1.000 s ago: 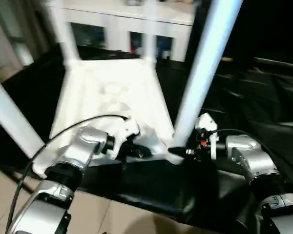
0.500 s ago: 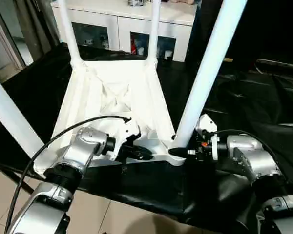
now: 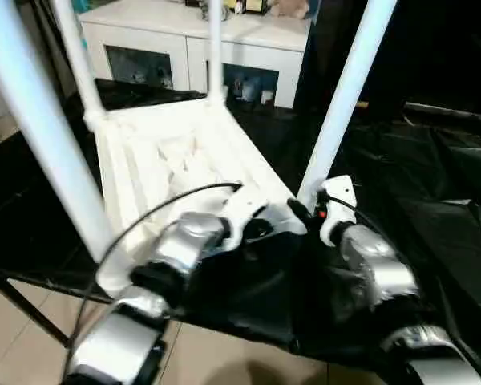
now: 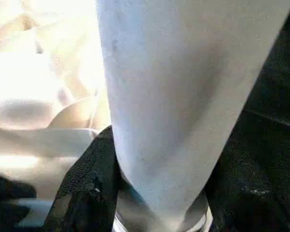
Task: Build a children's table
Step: Rotate leg to tighten
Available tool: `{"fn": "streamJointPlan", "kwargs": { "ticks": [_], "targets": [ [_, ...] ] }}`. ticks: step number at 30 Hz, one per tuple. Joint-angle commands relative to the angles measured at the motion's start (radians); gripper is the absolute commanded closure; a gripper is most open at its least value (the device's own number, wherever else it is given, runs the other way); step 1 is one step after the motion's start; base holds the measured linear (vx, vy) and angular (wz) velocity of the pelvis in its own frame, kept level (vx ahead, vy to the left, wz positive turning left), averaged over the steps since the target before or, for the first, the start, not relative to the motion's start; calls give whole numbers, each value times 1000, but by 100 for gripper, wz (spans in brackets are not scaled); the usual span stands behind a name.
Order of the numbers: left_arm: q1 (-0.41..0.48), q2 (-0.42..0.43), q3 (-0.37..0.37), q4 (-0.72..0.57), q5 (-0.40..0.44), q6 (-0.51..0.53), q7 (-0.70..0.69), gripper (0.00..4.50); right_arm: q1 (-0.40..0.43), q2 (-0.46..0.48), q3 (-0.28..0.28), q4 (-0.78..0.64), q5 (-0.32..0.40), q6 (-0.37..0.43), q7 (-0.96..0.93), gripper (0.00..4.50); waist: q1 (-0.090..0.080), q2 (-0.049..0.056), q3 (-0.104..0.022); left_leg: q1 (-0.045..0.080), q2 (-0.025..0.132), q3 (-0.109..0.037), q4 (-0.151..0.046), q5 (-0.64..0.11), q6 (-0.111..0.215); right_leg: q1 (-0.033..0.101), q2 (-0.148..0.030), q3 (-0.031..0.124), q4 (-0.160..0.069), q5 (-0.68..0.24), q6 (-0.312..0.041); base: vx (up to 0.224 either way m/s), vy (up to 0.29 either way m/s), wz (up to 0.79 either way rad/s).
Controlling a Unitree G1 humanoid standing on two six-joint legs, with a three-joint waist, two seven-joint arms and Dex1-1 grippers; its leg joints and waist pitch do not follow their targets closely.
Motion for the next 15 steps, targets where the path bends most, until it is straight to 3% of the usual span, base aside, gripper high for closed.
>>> {"fn": "streamJointPlan", "kwargs": {
  "ticks": [1,3,5,9,10,12,14,15],
  "targets": [
    [-21,-33,4,31,11,-7,103,450,25,70,58,53,14,13,67,215,-10,0,-44,17,12,-13,-72,-436,19,21,-46,12,-109,-604,-58,0,0,0],
    [-23,-34,2,35,10,-15,102,450,25,72,55,51,16,13,70,195,-11,3,-42,15,17,-14,-79,-438,23,23,-46,13,-105,-547,-81,0,0,0],
    [-15,-21,-2,24,0,-27,56,450,30,64,49,23,39,19,129,179,-11,0,-43,17,16,-13,-78,-449,25,22,-46,14,-104,-538,-90,0,0,0],
    [-4,5,-6,8,-13,-60,-30,450,47,20,75,-43,50,40,252,138,-7,-2,-46,7,18,-11,-81,-411,39,33,-50,21,-96,-489,-109,0,0,0],
    [0,28,-9,1,-17,-83,-83,450,73,-29,95,-116,68,48,361,138,-4,-2,-48,2,19,-10,-81,-377,45,38,-50,25,-89,-440,-121,0,0,0],
    [-1,42,-8,7,-16,-93,-109,450,89,-65,97,-156,94,49,426,138,5,0,-48,7,21,-3,-77,-347,59,35,-52,31,-84,-394,-145,0,0,0],
    [3,78,-15,13,-14,-148,-186,450,128,-156,90,-236,149,56,556,138,17,0,-52,11,24,2,-71,-308,74,36,-50,35,-75,-330,-176,0,0,0],
    [3,78,-15,13,-14,-148,-186,450,128,-156,90,-236,149,56,556,138,20,-2,-53,10,23,3,-70,-291,82,39,-49,35,-73,-306,-184,0,0,0]
  ]
}}
